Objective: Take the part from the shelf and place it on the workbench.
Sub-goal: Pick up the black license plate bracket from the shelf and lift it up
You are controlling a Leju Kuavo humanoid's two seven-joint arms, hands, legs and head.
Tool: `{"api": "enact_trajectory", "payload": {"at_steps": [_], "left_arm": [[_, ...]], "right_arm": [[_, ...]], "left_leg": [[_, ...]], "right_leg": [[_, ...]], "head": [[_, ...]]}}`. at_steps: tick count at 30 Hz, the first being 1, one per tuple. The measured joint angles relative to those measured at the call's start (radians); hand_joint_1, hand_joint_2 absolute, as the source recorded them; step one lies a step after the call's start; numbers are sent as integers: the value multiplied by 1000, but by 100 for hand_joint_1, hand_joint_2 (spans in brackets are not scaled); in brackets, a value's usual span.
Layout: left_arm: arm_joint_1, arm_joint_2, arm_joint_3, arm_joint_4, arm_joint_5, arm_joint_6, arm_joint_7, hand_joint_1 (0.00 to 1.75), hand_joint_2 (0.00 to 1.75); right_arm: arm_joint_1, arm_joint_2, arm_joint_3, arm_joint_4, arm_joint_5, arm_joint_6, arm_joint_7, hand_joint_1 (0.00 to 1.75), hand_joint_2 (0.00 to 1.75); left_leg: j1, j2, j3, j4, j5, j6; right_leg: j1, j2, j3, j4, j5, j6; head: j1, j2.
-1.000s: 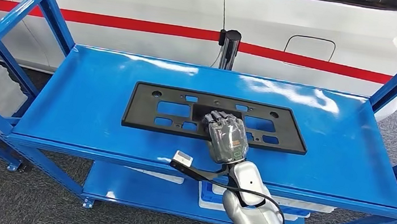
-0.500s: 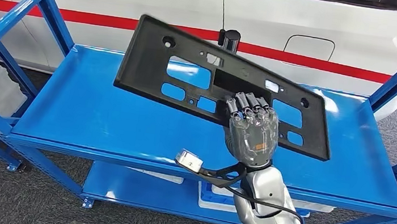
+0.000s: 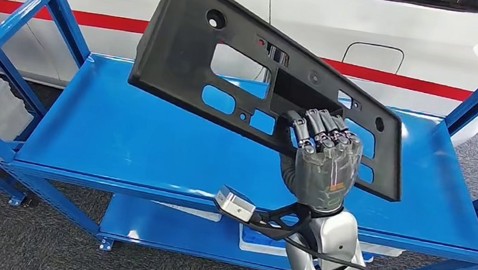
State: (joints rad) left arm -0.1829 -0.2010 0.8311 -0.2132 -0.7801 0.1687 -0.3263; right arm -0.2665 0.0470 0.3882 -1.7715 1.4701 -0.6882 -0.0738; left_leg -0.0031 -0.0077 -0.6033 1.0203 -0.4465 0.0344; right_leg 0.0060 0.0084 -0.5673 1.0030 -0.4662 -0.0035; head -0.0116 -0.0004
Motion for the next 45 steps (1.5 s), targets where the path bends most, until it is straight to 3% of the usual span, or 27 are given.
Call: {"api": "enact_trajectory", "payload": {"at_steps": [4, 9, 13, 15, 17, 19, 20, 22, 24, 26, 28, 30, 33, 34, 35, 36, 38, 40, 43, 45], "left_arm": [[1, -1, 17, 0, -2, 8, 60, 0, 0], [2, -1, 30, 0, -2, -1, 71, 0, 0], [4, -2, 43, 0, 4, -12, 72, 0, 0], [5, -3, 50, 0, 9, -19, 71, 0, 0], [8, -3, 56, 0, 17, -23, 70, 0, 0], [14, -2, 66, 0, 23, -24, 68, 0, 0], [16, -2, 70, 0, 24, -24, 67, 0, 0], [20, -2, 74, 0, 24, -24, 67, 0, 0], [21, -1, 75, 0, 24, -23, 66, 0, 0], [22, -1, 76, 0, 24, -23, 66, 0, 0], [25, 0, 76, 0, 24, -21, 66, 0, 0], [27, 1, 76, 0, 24, -21, 66, 0, 0], [28, 2, 78, 0, 22, -20, 64, 0, 0], [28, 2, 80, 0, 19, -19, 64, 0, 0], [28, 2, 82, 0, 16, -15, 66, 0, 0], [28, 2, 83, 0, 10, -10, 69, 0, 0], [28, 4, 84, 0, -7, 5, 83, 0, 0], [30, 7, 84, 0, -22, 16, 98, 0, 0], [38, 11, 85, 0, -27, 21, 111, 0, 0], [43, 12, 85, 0, -30, 22, 116, 0, 0]], "right_arm": [[0, 13, 0, -1, -52, 0, -30, 175, 175], [0, 20, 0, -1, -105, 0, -51, 175, 175], [-2, 22, 0, 0, -125, 0, -56, 175, 175], [-7, 23, -1, 1, -131, 0, -60, 175, 175], [-14, 22, -1, 8, -146, 0, -71, 175, 175], [-18, 19, -1, 20, -166, 0, -85, 175, 175], [-19, 18, -1, 26, -174, 0, -91, 175, 175], [-27, 17, -1, 35, -183, 0, -99, 175, 175], [-36, 17, -1, 41, -187, 0, -102, 175, 175], [-42, 17, -1, 47, -188, 0, -104, 175, 175], [-44, 17, -2, 54, -189, 0, -109, 175, 175], [-46, 19, -4, 59, -192, 0, -122, 175, 175], [-45, 26, -13, 71, -197, 0, -154, 175, 175], [-43, 28, -16, 75, -200, 0, -161, 175, 175], [-42, 30, -18, 80, -202, 0, -166, 175, 175], [-40, 32, -21, 83, -204, 0, -171, 175, 175], [-35, 37, -29, 86, -207, 0, -179, 175, 175], [-32, 43, -34, 87, -208, 0, -183, 175, 175], [-25, 56, -36, 88, -213, 0, -186, 175, 175], [-20, 62, -38, 90, -217, 0, -188, 175, 175]], "left_leg": [[-2, 0, 0, 1, -1, 1], [-6, -1, -1, 2, -3, 5], [-8, 1, 5, -11, 10, 23], [-2, 4, 10, -27, 21, 33], [0, 5, 8, -31, 25, 36], [1, 5, 5, -30, 28, 34], [2, 5, 3, -30, 30, 32], [6, 3, -2, -26, 33, 24], [7, 0, -11, -17, 36, 11], [5, -3, -21, -9, 41, -3], [9, -5, -29, -1, 41, -15], [15, -3, -48, 45, -5, -26], [17, 2, -104, 221, -122, -40], [18, 3, -111, 260, -139, -41], [18, 3, -98, 263, -135, -40], [18, 3, -67, 228, -117, -36], [15, 3, 30, 88, -78, -24], [7, 2, 86, -3, -61, -12], [0, 4, 84, -24, -42, 4], [4, 9, 75, -42, -17, 21]], "right_leg": [[-3, 0, 0, 0, 0, 0], [-7, 0, 0, -1, 0, 2], [-9, -1, -2, 2, -1, 16], [-7, -2, -26, 57, -38, 13], [-12, -2, -80, 186, -101, 7], [-19, -3, -114, 279, -132, 15], [-22, -3, -104, 270, -122, 25], [-33, -5, -32, 145, -75, 49], [-34, 0, 31, 33, -40, 55], [-29, 7, 38, 13, -33, 43], [-34, 6, 27, 13, -27, 27], [-37, 2, 19, 12, -16, 10], [-29, -4, 0, 13, 0, -9], [-26, -6, -8, 13, 5, -11], [-23, -6, -15, 13, 11, -12], [-21, -7, -21, 13, 16, -11], [-17, -7, -29, 13, 26, -7], [-17, -8, -33, 12, 35, 3], [-16, -8, -37, 9, 48, 22], [-12, -8, -60, 39, 18, 21]], "head": [[0, 0], [0, 0], [-1, 0], [2, 0], [4, 0], [4, 0], [4, 0], [5, 0], [5, 0], [4, 0], [1, 0], [-2, 0], [-3, 0], [-3, 0], [-3, 0], [-3, 0], [-3, 0], [-2, 0], [-5, 0], [-3, 0]]}}
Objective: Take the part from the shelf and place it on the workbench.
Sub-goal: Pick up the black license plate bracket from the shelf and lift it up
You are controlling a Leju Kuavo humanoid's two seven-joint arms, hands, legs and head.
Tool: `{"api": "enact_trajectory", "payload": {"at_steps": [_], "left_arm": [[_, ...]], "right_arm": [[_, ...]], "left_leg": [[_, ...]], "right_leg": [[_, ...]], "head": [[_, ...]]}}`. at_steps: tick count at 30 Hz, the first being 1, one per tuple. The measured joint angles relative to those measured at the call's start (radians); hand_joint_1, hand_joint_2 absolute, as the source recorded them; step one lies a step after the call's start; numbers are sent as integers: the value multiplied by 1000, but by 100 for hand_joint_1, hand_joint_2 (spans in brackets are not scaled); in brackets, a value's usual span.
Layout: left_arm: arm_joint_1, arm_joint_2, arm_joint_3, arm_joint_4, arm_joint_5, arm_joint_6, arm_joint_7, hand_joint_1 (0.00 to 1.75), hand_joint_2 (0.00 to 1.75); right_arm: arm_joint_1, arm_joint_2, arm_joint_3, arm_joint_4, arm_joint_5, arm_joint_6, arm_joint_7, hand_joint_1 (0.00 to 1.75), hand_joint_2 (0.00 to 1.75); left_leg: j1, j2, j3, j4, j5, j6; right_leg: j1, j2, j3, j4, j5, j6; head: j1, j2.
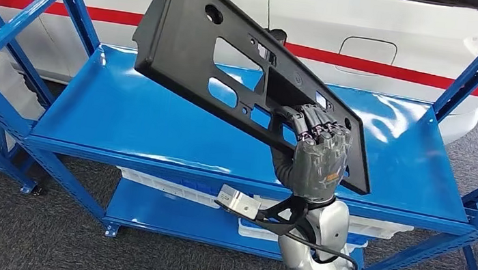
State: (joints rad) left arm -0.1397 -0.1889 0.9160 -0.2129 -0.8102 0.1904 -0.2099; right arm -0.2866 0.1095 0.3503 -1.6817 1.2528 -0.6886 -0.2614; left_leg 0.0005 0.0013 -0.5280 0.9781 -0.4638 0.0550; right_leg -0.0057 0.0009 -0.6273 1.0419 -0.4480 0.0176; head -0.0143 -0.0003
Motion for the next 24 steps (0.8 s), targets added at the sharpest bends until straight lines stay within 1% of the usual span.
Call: {"api": "enact_trajectory", "payload": {"at_steps": [1, 2, 3, 4, 5, 6, 7, 8, 9, 10, 11, 12, 13, 14, 15, 16, 17, 18, 19, 24], "left_arm": [[2, 0, 0, 0, -2, 1, 3, 0, 0], [3, 1, 0, 0, -4, 2, 6, 0, 0], [5, 2, 0, 0, -5, 2, 9, 0, 0], [7, 2, 1, 0, -6, 3, 13, 0, 0], [8, 2, 1, 0, -6, 4, 16, 0, 0], [9, 2, 2, 0, -6, 5, 19, 0, 0], [10, 2, 3, 0, -5, 7, 21, 0, 0], [11, 3, 4, 0, -5, 8, 23, 0, 0], [11, 3, 5, 0, -5, 9, 24, 0, 0], [11, 4, 6, 0, -5, 10, 24, 0, 0], [11, 5, 6, 0, -5, 10, 25, 0, 0], [12, 5, 6, 0, -5, 10, 25, 0, 0], [13, 6, 7, 0, -5, 11, 25, 0, 0], [15, 7, 7, 0, -5, 11, 25, 0, 0], [16, 7, 8, 0, -5, 11, 25, 0, 0], [17, 8, 8, 0, -5, 11, 26, 0, 0], [18, 8, 9, 0, -5, 11, 26, 0, 0], [18, 8, 9, 0, -5, 11, 26, 0, 0], [18, 8, 9, 0, -5, 11, 26, 0, 0], [18, 8, 9, 0, -5, 11, 26, 0, 0]], "right_arm": [[2, 2, -1, 1, -1, 0, -1, 175, 175], [6, 4, -1, 2, -1, 0, -1, 175, 175], [9, 6, -2, 3, -1, 0, -1, 175, 175], [14, 8, -2, 4, -3, 0, -1, 175, 175], [18, 9, -2, 6, -5, 0, 0, 175, 175], [21, 11, -2, 7, -8, 0, 2, 175, 175], [22, 14, -2, 7, -11, 0, 4, 175, 175], [22, 17, -2, 7, -13, 0, 6, 175, 175], [21, 21, -2, 7, -14, 0, 7, 175, 175], [22, 24, -2, 7, -14, 0, 8, 175, 175], [22, 27, -1, 7, -14, -1, 8, 175, 175], [23, 29, -1, 7, -15, -1, 8, 175, 175], [24, 31, -1, 8, -15, -1, 8, 175, 175], [24, 32, -1, 8, -15, -1, 8, 175, 175], [23, 34, -1, 8, -15, -1, 8, 175, 175], [23, 37, -1, 8, -16, -1, 8, 175, 175], [23, 39, 0, 8, -16, -1, 8, 175, 175], [23, 41, 0, 8, -16, -1, 8, 175, 175], [23, 41, 1, 8, -16, -1, 8, 175, 175], [23, 42, 1, 8, -16, -1, 8, 175, 175]], "left_leg": [[2, 2, -9, -7, 13, 6], [1, 4, -20, -8, 23, 9], [0, 4, -33, -7, 33, 11], [0, 4, -47, -7, 42, 9], [0, 4, -60, -6, 51, 7], [0, 4, -72, -5, 60, 4], [1, 4, -85, -1, 69, 0], [1, 4, -97, 4, 75, -5], [0, 3, -108, 12, 81, -10], [-1, 3, -116, 19, 87, -16], [-2, 2, -121, 24, 92, -21], [-3, 2, -123, 27, 97, -26], [0, 1, -125, 28, 101, -30], [3, 0, -130, 33, 94, -35], [7, 0, -138, 51, 69, -41], [10, -1, -152, 86, 27, -46], [12, -1, -164, 124, -18, -51], [13, -1, -174, 158, -54, -53], [13, -2, -180, 180, -74, -55], [13, -2, -181, 184, -78, -55]], "right_leg": [[2, 0, -19, 44, -37, -6], [0, 1, -41, 104, -80, -12], [-1, 1, -58, 170, -117, -15], [-2, 1, -68, 224, -138, -11], [-4, 1, -63, 250, -140, -3], [-6, 0, -41, 239, -126, 9], [-9, 0, 0, 189, -104, 19], [-12, -1, 52, 117, -89, 26], [-11, 0, 104, 42, -84, 26], [-10, 1, 137, -15, -86, 23], [-8, 2, 152, -44, -93, 18], [-6, 3, 153, -51, -94, 12], [-8, 3, 146, -49, -89, 5], [-11, 1, 142, -48, -83, -5], [-14, 0, 136, -48, -75, -15], [-16, -2, 129, -49, -65, -26], [-16, -3, 123, -48, -57, -33], [-15, -4, 118, -48, -52, -37], [-15, -4, 117, -48, -48, -38], [-15, -4, 116, -48, -48, -38]], "head": [[2, 0], [4, 0], [6, 0], [7, 0], [7, 0], [7, 0], [7, 0], [7, 0], [7, 0], [7, 0], [7, 0], [5, 0], [4, 0], [4, 0], [3, 0], [3, 0], [2, 0], [2, 0], [2, 0], [2, 0]]}}
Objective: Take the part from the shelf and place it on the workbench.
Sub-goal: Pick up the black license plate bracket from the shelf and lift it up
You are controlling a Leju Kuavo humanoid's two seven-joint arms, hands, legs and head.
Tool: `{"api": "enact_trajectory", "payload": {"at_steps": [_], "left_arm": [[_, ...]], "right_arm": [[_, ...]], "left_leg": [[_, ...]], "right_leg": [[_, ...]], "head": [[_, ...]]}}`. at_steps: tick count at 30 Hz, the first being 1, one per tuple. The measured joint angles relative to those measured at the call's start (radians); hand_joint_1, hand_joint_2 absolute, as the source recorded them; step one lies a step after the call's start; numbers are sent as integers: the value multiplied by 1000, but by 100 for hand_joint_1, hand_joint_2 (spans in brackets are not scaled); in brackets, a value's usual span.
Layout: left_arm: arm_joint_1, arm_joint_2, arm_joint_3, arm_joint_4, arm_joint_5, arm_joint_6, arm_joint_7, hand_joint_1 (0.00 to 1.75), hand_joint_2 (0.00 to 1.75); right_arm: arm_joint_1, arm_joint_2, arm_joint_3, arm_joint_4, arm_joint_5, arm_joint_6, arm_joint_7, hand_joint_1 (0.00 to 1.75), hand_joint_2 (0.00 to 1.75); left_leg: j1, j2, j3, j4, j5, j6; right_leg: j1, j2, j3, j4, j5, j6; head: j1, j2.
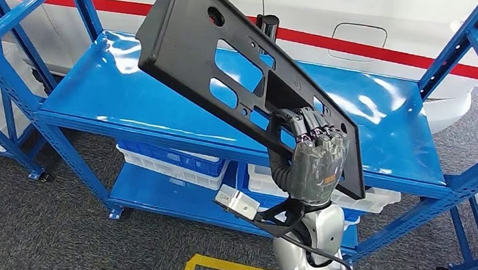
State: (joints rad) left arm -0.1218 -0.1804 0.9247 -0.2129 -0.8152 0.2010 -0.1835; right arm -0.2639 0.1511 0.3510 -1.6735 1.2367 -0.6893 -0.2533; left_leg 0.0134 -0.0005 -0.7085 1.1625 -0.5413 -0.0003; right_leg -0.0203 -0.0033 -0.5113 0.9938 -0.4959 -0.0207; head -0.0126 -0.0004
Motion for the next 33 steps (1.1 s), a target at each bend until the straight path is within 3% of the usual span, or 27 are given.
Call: {"api": "enact_trajectory", "payload": {"at_steps": [3, 6, 7, 8, 9, 10, 11, 12, 13, 14, 16, 18, 19, 21, 22, 23, 24, 26, 27, 28, 29, 30, 31, 33], "left_arm": [[0, 0, 0, 0, 0, 0, 0, 0, 0], [0, 0, 1, 0, 0, 0, 0, 0, 0], [0, 1, 1, 0, 0, 0, 0, 0, 0], [-1, 2, 1, 0, -1, 1, 3, 0, 0], [-5, 8, -18, 0, -53, -6, 5, 0, 0], [-14, 19, -41, -1, -108, -28, -16, 0, 0], [-26, 33, -68, -2, -169, -59, -49, 0, 0], [-38, 49, -99, -4, -232, -99, -93, 0, 0], [-51, 62, -114, -6, -245, -139, -143, 0, 0], [-59, 74, -126, -8, -254, -170, -174, 0, 0], [-67, 97, -140, -13, -230, -226, -210, 0, 0], [-64, 118, -129, -17, -155, -261, -220, 0, 0], [-60, 127, -112, -18, -103, -267, -219, 0, 0], [-49, 137, -52, -18, -6, -267, -207, 0, 0], [-44, 138, -17, -18, 35, -271, -201, 0, 0], [-38, 135, 18, -17, 64, -276, -191, 0, 0], [-34, 130, 46, -16, 81, -280, -180, 0, 0], [-29, 113, 76, -12, 66, -275, -155, 0, 0], [-29, 104, 80, -10, 45, -266, -142, 0, 0], [-30, 95, 80, -8, 18, -253, -125, 0, 0], [-30, 89, 80, -7, -8, -237, -105, 0, 0], [-31, 84, 80, -5, -29, -211, -83, 0, 0], [-31, 83, 82, -4, -39, -183, -65, 0, 0], [-37, 91, 98, -4, -20, -143, -57, 0, 0]], "right_arm": [[0, 0, 0, 0, 0, 0, 0, 175, 175], [0, 1, 0, 1, 0, 0, 0, 175, 175], [0, 1, 0, 2, 0, 0, 0, 175, 175], [0, 2, 0, 2, -1, 0, 2, 175, 175], [1, 2, 1, 1, -4, 3, 16, 175, 175], [5, 1, 1, -2, -11, 9, 30, 175, 175], [12, -1, 2, -5, -19, 15, 44, 175, 175], [23, -4, 2, -8, -28, 21, 56, 175, 175], [35, -6, 1, -9, -37, 25, 57, 175, 175], [45, -7, 0, -10, -44, 26, 56, 175, 175], [60, -10, -4, -9, -74, 28, 43, 175, 175], [66, -11, -6, -9, -120, 31, 12, 175, 175], [67, -11, -6, -7, -148, 35, -8, 175, 175], [69, -10, -6, 2, -203, 56, -47, 175, 175], [68, -9, -6, 11, -228, 71, -63, 175, 175], [66, -5, -5, 23, -250, 88, -77, 175, 175], [62, 0, -4, 37, -268, 103, -88, 175, 175], [45, 13, -2, 66, -297, 126, -104, 175, 175], [35, 18, -1, 80, -309, 133, -112, 175, 175], [27, 21, 0, 93, -322, 138, -119, 175, 175], [22, 23, 1, 103, -331, 141, -124, 175, 175], [20, 25, 3, 111, -339, 143, -127, 175, 175], [19, 27, 4, 116, -345, 144, -129, 175, 175], [21, 30, 4, 116, -357, 146, -128, 175, 175]], "left_leg": [[0, 0, -4, 20, -14, -2], [5, 0, -7, 111, -32, -7], [7, 0, 22, 100, -11, -7], [7, -2, 79, 31, 9, -4], [3, -1, 118, -47, 38, 12], [-1, 0, 146, -122, 70, 29], [-7, 1, 145, -166, 89, 46], [-11, 4, 113, -170, 117, 59], [-13, 4, 92, -169, 134, 59], [-14, 4, 75, -168, 146, 56], [-14, 5, 44, -163, 168, 48], [-16, 7, 23, -156, 186, 37], [-17, 10, 19, -154, 196, 32], [-16, 13, 16, -155, 215, 25], [-14, 12, 12, -150, 208, 20], [-11, 10, 4, -134, 183, 15], [-9, 7, -7, -98, 137, 8], [-5, 4, -37, 28, 26, -4], [-3, 2, -48, 94, -7, -8], [0, 2, -49, 140, -15, -11], [3, 2, -33, 153, 0, -13], [7, 2, 4, 126, 27, -14], [11, 2, 56, 68, 51, -14], [12, -2, 163, -79, 51, -12]], "right_leg": [[0, 0, -4, 0, 3, 0], [4, 0, -32, 4, 23, 3], [4, 0, -46, 8, 32, 6], [6, 0, -61, 12, 43, 14], [7, 0, -86, 39, 28, 21], [7, 0, -120, 104, -9, 26], [8, 0, -149, 178, -49, 32], [8, 0, -171, 254, -89, 34], [8, 1, -169, 298, -99, 40], [8, 0, -147, 292, -80, 49], [8, 0, -57, 188, -44, 60], [15, 2, 39, 48, -57, 51], [19, 3, 62, 7, -69, 45], [19, 4, 56, -6, -65, 35], [13, 3, 49, -6, -56, 28], [8, 1, 40, -5, -44, 19], [4, -1, 29, -5, -32, 11], [6, -3, 3, -4, -6, 2], [7, -4, -11, -2, 7, 1], [8, -6, -27, -1, 19, 2], [8, -7, -41, 1, 29, 4], [8, -7, -55, 3, 38, 7], [8, -7, -65, 6, 45, 10], [11, -6, -82, 13, 59, 22]], "head": [[0, 0], [1, 0], [1, 0], [2, 0], [3, 0], [5, 0], [7, 0], [8, 0], [9, 0], [10, 0], [9, 0], [8, 0], [9, 0], [7, 0], [8, 0], [6, 0], [4, 0], [1, 0], [1, 0], [1, 0], [1, 0], [1, 0], [1, 0], [1, 0]]}}
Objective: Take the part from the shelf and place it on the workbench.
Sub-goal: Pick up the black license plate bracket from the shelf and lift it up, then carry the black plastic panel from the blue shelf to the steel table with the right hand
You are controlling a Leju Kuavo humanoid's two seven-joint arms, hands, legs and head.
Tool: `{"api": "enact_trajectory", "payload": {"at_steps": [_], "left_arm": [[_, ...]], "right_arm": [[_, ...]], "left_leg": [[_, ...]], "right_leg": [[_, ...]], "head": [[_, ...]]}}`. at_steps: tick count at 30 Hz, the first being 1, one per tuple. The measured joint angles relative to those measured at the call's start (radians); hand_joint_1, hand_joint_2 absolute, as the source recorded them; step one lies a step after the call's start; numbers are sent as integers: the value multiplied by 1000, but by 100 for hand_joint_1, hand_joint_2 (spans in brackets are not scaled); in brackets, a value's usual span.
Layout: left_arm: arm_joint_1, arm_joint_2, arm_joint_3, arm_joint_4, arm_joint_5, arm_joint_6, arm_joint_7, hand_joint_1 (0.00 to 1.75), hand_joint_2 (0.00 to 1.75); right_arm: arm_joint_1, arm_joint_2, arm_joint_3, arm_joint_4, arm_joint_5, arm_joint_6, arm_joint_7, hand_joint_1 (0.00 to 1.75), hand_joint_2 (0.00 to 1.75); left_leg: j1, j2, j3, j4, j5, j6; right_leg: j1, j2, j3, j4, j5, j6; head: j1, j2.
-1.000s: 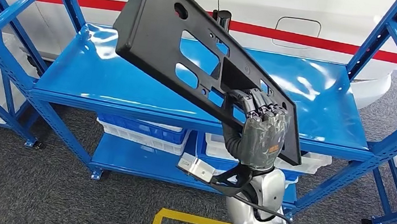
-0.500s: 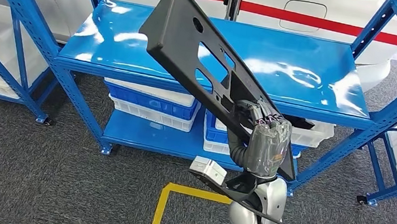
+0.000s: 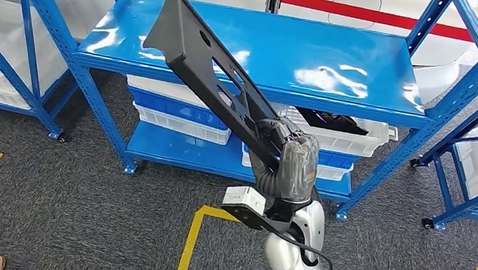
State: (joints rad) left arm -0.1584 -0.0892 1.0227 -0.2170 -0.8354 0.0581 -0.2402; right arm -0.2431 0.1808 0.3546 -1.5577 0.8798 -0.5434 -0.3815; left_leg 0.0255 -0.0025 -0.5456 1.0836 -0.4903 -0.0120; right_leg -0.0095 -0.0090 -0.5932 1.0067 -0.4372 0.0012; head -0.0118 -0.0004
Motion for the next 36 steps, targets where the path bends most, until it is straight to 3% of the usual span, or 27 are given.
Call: {"api": "enact_trajectory", "payload": {"at_steps": [2, 4, 6, 8, 9, 10, 11, 13, 15, 16, 17, 19, 20, 21, 24, 25, 26, 27, 28, 29, 31, 32, 34, 36], "left_arm": [[-5, 14, 33, 0, 35, -21, -23, 0, 0], [-3, 24, 62, 0, 54, -78, -48, 0, 0], [0, 26, 82, 0, 68, -118, -65, 0, 0], [2, 20, 104, 0, 92, -130, -78, 0, 0], [4, 15, 119, 0, 109, -129, -85, 0, 0], [6, 7, 136, 0, 128, -123, -92, 0, 0], [8, -1, 153, 0, 146, -115, -98, 0, 0], [10, -16, 186, 1, 172, -99, -105, 0, 0], [11, -28, 205, 2, 177, -88, -103, 0, 0], [12, -32, 211, 2, 176, -83, -100, 0, 0], [13, -36, 216, 3, 175, -79, -98, 0, 0], [16, -38, 226, 3, 176, -73, -99, 0, 0], [17, -39, 231, 3, 179, -71, -104, 0, 0], [19, -40, 236, 3, 184, -70, -114, 0, 0], [20, -39, 251, 3, 200, -82, -162, 0, 0], [20, -37, 255, 3, 203, -88, -179, 0, 0], [20, -34, 258, 2, 202, -93, -196, 0, 0], [20, -32, 259, 2, 197, -98, -209, 0, 0], [20, -30, 258, 2, 190, -103, -222, 0, 0], [19, -27, 257, 2, 181, -108, -235, 0, 0], [17, -23, 256, 0, 166, -120, -258, 0, 0], [16, -22, 255, 0, 161, -125, -268, 0, 0], [16, -20, 253, -1, 153, -135, -286, 0, 0], [15, -20, 249, -1, 147, -142, -303, 0, 0]], "right_arm": [[6, 1, -1, -6, -21, 11, 1, 175, 175], [18, 1, -3, -8, -56, 30, -4, 175, 175], [32, 0, -6, -8, -90, 42, -15, 175, 175], [48, -1, -9, -7, -125, 45, -32, 175, 175], [58, -2, -10, -7, -144, 45, -41, 175, 175], [68, -2, -12, -6, -160, 46, -48, 175, 175], [78, -3, -15, -6, -172, 47, -53, 175, 175], [92, -3, -21, -6, -190, 51, -56, 175, 175], [95, 0, -26, -6, -203, 59, -56, 175, 175], [96, 1, -28, -7, -207, 62, -56, 175, 175], [97, 2, -31, -7, -211, 64, -56, 175, 175], [99, 2, -36, -7, -220, 68, -57, 175, 175], [100, 3, -39, -7, -227, 71, -57, 175, 175], [100, 4, -44, -6, -235, 75, -59, 175, 175], [100, 9, -65, -4, -261, 81, -69, 175, 175], [101, 10, -73, -3, -268, 82, -74, 175, 175], [102, 10, -83, -3, -276, 85, -78, 175, 175], [104, 10, -92, -3, -282, 88, -82, 175, 175], [105, 10, -102, -3, -289, 93, -85, 175, 175], [106, 10, -112, -3, -296, 98, -89, 175, 175], [106, 10, -131, -4, -304, 107, -95, 175, 175], [106, 10, -139, -5, -306, 111, -99, 175, 175], [108, 10, -155, -4, -312, 118, -109, 175, 175], [111, 9, -172, 0, -321, 123, -124, 175, 175]], "left_leg": [[-9, -4, 40, -73, -20, 9], [-14, -1, 28, -84, -5, 31], [-14, 5, 6, -93, 21, 55], [-16, 8, -23, -93, 46, 66], [-19, 8, -41, -93, 60, 67], [-22, 9, -59, -92, 74, 68], [-24, 9, -78, -92, 88, 68], [-28, 9, -109, -90, 114, 65], [-31, 9, -128, -88, 135, 59], [-32, 10, -132, -88, 147, 54], [-33, 11, -135, -89, 158, 49], [-29, 11, -140, -92, 174, 38], [-26, 9, -146, -84, 159, 32], [-23, 7, -155, -58, 122, 26], [-13, 4, -188, 116, -40, 7], [-10, 4, -192, 173, -57, 2], [-8, 4, -186, 207, -51, -1], [-5, 4, -163, 206, -27, -2], [-3, 4, -121, 168, -1, -2], [-1, 2, -65, 101, 7, -1], [-4, -2, 32, -35, -11, 6], [-7, -4, 53, -71, -24, 12], [-13, -2, 48, -92, -16, 30], [-13, 4, 26, -102, 12, 52]], "right_leg": [[0, -1, -9, 1, 14, 16], [-1, -2, -17, 2, 23, 29], [0, 1, -42, 43, -23, 23], [0, 3, -77, 153, -115, 8], [0, 4, -90, 217, -150, 6], [0, 4, -90, 265, -161, 11], [1, 4, -74, 282, -151, 19], [4, 4, 3, 215, -107, 30], [11, 4, 115, 62, -107, 22], [15, 5, 152, 1, -118, 16], [19, 5, 172, -38, -127, 11], [15, 5, 162, -48, -118, 1], [11, 3, 154, -48, -108, -7], [6, 1, 143, -48, -95, -17], [6, -2, 106, -47, -54, -31], [7, -2, 91, -45, -41, -30], [8, -3, 75, -41, -29, -28], [8, -3, 57, -36, -19, -25], [7, -2, 40, -30, -10, -21], [7, -2, 25, -23, -3, -17], [10, -2, 7, -12, 9, -5], [10, -3, 2, -10, 16, 2], [10, -5, -7, -12, 33, 18], [10, -1, -30, 13, 6, 19]], "head": [[1, 0], [1, 0], [3, 0], [6, 0], [8, 0], [9, 0], [9, 0], [9, 0], [9, 0], [7, 0], [6, 0], [1, 0], [0, 0], [-3, 0], [-10, 0], [-10, 0], [-10, 0], [-10, 0], [-10, 0], [-10, 0], [-9, 0], [-8, 0], [-7, 0], [-5, 0]]}}
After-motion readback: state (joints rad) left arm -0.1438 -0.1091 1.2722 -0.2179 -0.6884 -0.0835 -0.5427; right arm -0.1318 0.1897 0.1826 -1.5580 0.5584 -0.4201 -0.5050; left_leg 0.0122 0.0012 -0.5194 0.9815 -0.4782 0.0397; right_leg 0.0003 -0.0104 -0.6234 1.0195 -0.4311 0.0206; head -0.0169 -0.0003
